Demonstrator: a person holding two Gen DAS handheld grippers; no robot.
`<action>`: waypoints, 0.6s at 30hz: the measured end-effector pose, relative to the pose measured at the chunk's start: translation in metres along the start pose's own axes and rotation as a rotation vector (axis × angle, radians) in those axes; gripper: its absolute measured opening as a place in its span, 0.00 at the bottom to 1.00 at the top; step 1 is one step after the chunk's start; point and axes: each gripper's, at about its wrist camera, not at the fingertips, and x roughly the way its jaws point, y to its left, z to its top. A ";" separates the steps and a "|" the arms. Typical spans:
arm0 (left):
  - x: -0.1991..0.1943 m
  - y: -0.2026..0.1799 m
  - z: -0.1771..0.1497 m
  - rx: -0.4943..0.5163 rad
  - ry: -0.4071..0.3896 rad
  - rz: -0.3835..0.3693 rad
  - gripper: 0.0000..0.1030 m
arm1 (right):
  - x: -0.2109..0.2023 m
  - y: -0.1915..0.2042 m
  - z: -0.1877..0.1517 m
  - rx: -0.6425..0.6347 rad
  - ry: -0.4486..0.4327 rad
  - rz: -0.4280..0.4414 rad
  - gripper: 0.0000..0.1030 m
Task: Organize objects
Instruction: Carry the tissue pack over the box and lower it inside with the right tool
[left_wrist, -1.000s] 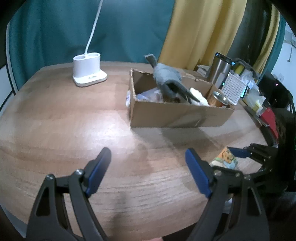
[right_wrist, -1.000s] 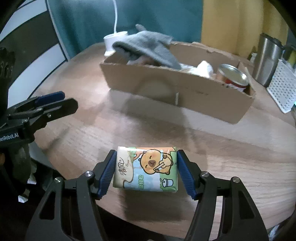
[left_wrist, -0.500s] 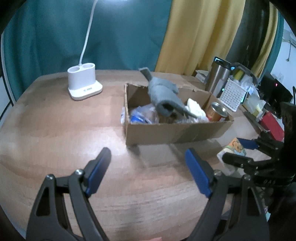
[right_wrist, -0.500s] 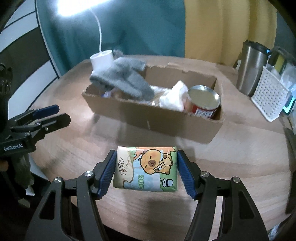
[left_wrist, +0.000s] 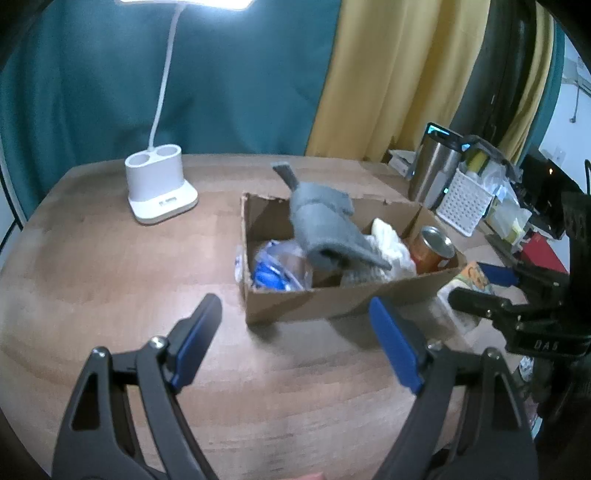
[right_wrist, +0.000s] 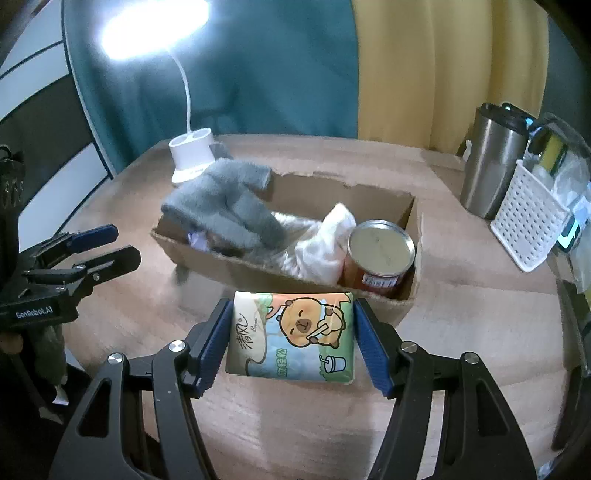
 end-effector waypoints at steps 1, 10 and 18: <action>0.001 0.000 0.002 0.000 -0.001 0.000 0.81 | 0.000 -0.001 0.003 0.001 -0.003 -0.001 0.66; 0.007 0.001 0.013 0.002 -0.014 0.006 0.82 | 0.004 -0.008 0.019 0.001 -0.015 -0.002 0.66; 0.011 0.005 0.024 0.010 -0.025 0.009 0.82 | 0.010 -0.013 0.034 0.006 -0.026 -0.003 0.66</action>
